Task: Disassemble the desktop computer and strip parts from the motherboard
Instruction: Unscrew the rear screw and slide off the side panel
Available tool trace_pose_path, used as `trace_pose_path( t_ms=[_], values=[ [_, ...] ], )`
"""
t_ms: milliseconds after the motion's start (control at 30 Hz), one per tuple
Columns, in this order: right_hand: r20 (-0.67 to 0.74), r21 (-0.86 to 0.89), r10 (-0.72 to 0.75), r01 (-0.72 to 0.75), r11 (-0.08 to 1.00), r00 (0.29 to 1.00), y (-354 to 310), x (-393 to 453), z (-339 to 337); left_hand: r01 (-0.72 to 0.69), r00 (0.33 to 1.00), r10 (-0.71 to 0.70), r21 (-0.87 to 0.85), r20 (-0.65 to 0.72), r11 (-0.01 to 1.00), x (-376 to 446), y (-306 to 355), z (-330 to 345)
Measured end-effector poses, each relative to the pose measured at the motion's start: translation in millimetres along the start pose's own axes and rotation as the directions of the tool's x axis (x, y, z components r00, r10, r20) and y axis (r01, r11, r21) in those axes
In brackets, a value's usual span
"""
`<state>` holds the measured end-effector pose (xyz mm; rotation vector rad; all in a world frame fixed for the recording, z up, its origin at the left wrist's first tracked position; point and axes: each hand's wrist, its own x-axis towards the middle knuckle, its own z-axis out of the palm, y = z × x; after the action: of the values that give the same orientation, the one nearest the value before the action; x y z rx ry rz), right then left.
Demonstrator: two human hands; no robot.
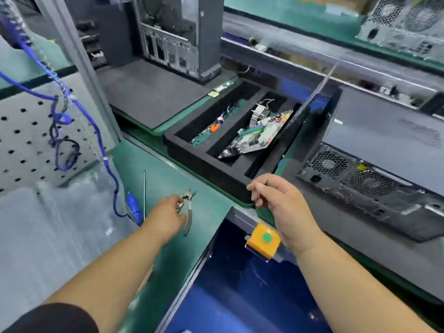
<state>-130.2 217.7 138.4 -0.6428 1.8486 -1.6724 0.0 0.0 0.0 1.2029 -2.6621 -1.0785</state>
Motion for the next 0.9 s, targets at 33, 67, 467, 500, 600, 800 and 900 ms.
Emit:
trace_pose_path(
  t_ms=[33,67,467,500,600,800,900],
  values=[
    [-0.019,-0.010,-0.003,0.003,1.000,1.000,1.4,2.0,3.2,0.007,1.000,-0.010,0.096,0.027,0.995,4.8,-2.4,0.8],
    [-0.043,-0.018,0.021,-0.022,1.000,0.999,1.7,4.2,5.4,0.008,0.999,-0.014,0.192,0.032,0.981,9.3,-3.8,1.3],
    [-0.085,-0.058,0.060,-0.065,0.996,0.995,15.3,8.7,10.2,0.022,0.982,-0.136,0.639,0.129,0.768,27.2,-19.9,23.5],
    [-0.078,-0.062,0.062,-0.067,0.996,0.995,15.8,9.1,8.3,0.026,0.982,-0.140,0.638,0.129,0.770,27.5,-20.1,22.5],
    [-0.041,-0.068,0.053,-0.056,0.996,0.998,14.1,9.3,-0.2,0.037,0.989,-0.112,0.576,0.096,0.817,27.0,-16.7,19.0],
    [-0.031,-0.018,0.048,-0.049,0.999,0.998,9.0,5.4,-26.0,0.016,0.999,-0.009,0.178,-0.043,0.984,16.2,35.5,1.3],
    [-0.039,0.008,0.066,-0.066,0.998,0.997,5.7,0.5,-44.8,-0.083,0.996,0.080,-0.084,-0.034,0.993,6.7,79.3,-2.4]
  ],
)
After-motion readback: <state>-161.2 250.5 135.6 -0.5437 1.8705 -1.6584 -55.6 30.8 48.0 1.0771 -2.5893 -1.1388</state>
